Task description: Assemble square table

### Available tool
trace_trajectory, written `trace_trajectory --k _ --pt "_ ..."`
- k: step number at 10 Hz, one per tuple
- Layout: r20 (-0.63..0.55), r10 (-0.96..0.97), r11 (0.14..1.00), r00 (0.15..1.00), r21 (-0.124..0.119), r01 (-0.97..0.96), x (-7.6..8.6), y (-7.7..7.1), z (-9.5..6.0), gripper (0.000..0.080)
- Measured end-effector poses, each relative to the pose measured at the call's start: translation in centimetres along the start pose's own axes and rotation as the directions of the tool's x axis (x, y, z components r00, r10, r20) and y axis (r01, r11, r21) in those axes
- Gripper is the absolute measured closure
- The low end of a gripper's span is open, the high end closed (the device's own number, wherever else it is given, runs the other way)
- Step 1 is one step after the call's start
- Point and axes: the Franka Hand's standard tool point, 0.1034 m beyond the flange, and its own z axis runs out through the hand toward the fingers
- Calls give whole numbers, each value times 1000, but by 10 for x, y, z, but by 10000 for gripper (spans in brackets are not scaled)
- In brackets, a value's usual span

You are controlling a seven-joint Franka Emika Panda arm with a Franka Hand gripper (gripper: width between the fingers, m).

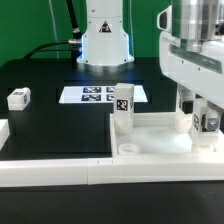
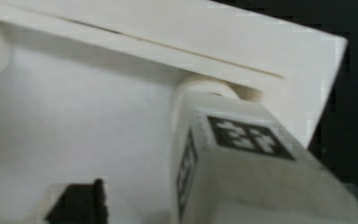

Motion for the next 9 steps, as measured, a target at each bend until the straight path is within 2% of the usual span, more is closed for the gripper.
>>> trace_trajectory --k 2,5,6,7,9 --pt "-4 -138 990 990 4 138 -2 0 1 161" --pt "-6 -401 916 916 2 401 -2 0 1 151" --pt "-36 -582 813 812 -31 581 -3 -3 -1 151" --pt "-44 -687 726 725 -38 686 -5 -5 -1 151" --pt "-40 -762 647 646 -41 761 -5 -5 -2 151"
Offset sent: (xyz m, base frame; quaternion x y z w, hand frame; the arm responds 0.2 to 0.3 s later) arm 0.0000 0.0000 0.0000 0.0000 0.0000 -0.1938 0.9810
